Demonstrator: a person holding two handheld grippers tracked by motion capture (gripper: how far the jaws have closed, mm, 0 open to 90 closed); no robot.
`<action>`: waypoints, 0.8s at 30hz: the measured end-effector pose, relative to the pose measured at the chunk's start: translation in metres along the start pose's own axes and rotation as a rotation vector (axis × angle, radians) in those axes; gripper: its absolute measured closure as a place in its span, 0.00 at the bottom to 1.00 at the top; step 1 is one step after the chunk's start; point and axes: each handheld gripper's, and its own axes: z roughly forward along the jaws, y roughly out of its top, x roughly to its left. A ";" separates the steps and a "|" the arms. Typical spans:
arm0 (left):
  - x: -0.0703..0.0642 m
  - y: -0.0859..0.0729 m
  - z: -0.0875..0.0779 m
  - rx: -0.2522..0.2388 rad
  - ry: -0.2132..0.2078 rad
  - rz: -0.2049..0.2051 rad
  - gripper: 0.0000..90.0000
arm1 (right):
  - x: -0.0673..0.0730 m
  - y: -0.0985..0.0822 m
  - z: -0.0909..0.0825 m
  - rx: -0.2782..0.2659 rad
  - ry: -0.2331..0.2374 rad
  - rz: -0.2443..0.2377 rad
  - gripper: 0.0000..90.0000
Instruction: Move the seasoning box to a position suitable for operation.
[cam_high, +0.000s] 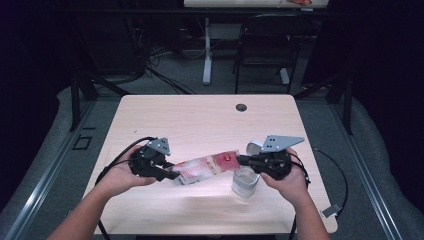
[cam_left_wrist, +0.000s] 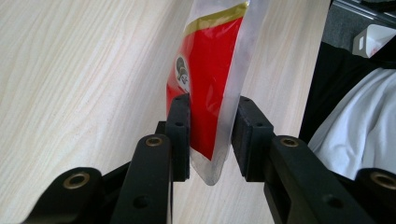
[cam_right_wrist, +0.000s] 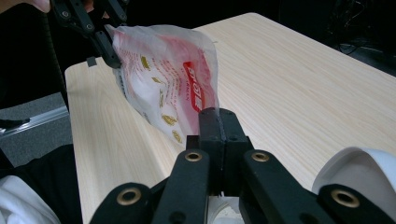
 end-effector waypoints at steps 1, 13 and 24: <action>0.000 0.001 0.000 0.001 -0.001 0.002 0.78 | 0.000 0.000 0.000 -0.001 -0.001 0.001 1.00; 0.001 0.005 -0.003 -0.003 -0.004 0.007 0.78 | -0.002 -0.001 -0.003 -0.007 -0.008 0.007 1.00; 0.001 0.008 -0.007 -0.003 -0.011 0.006 0.79 | 0.000 0.001 -0.005 -0.010 -0.021 0.000 1.00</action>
